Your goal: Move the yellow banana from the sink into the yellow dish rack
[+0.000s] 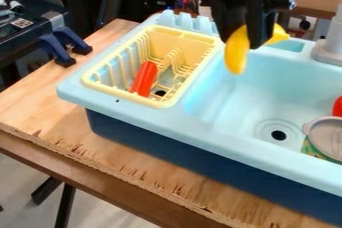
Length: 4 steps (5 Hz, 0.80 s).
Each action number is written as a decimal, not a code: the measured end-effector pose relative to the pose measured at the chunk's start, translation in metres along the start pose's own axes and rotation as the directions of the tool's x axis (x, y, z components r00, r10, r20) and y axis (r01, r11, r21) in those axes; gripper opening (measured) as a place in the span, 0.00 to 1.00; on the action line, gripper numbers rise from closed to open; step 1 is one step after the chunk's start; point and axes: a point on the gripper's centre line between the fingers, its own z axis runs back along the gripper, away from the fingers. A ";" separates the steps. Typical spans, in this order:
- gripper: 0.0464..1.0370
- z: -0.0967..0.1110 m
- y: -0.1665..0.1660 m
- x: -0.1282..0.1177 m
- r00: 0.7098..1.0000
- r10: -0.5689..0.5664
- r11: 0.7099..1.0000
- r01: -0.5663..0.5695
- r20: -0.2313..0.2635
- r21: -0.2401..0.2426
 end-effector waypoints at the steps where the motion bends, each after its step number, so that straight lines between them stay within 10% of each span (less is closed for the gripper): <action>1: 0.49 0.005 0.033 -0.006 0.996 0.083 0.996 -0.082 -0.033 0.030; 4: 0.49 -0.018 0.103 -0.030 0.961 0.275 0.960 -0.273 -0.027 0.061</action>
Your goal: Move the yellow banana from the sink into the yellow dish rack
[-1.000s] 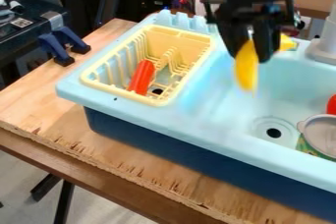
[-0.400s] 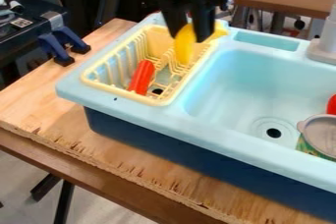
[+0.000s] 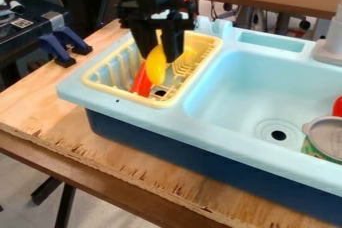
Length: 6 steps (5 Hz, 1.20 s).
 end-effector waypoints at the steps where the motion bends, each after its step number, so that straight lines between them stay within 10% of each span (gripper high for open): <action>1: 0.49 -0.008 0.008 -0.002 1.000 -0.010 1.000 0.010 -0.012 0.004; 2: 0.49 -0.019 0.009 -0.001 0.999 -0.017 1.000 0.017 -0.045 0.004; 4: 0.49 -0.024 0.003 0.025 0.998 -0.037 0.998 0.034 0.055 0.052; 6: 0.49 -0.044 0.005 0.042 1.000 0.000 0.997 -0.001 0.009 0.077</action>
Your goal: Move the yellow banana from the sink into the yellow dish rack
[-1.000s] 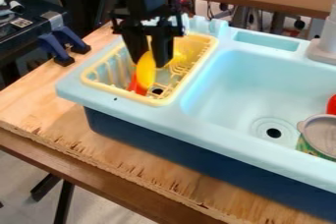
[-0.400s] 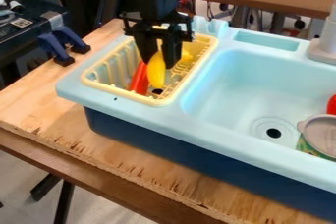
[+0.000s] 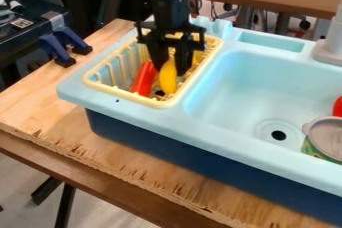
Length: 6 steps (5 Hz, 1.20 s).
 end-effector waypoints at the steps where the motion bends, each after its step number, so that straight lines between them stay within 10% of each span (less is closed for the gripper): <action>1: 0.49 -0.009 0.002 0.005 1.000 0.020 1.000 -0.020 -0.011 -0.012; 2: 0.53 -0.014 0.003 0.008 0.999 0.021 1.000 -0.022 -0.026 -0.012; 4: 0.98 -0.015 -0.004 0.010 0.998 0.070 0.997 -0.070 -0.006 -0.008; 6: 0.97 0.007 -0.015 0.005 0.992 0.094 0.995 -0.096 0.079 0.022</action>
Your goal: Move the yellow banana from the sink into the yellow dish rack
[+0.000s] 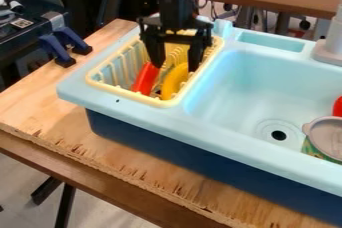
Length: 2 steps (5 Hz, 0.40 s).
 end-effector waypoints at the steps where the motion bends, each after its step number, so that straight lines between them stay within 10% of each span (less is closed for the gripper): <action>1: 0.97 0.033 -0.021 -0.008 0.996 -0.073 0.997 0.074 0.052 -0.018; 2: 0.97 0.060 -0.038 -0.016 0.990 -0.141 0.990 0.141 0.026 -0.019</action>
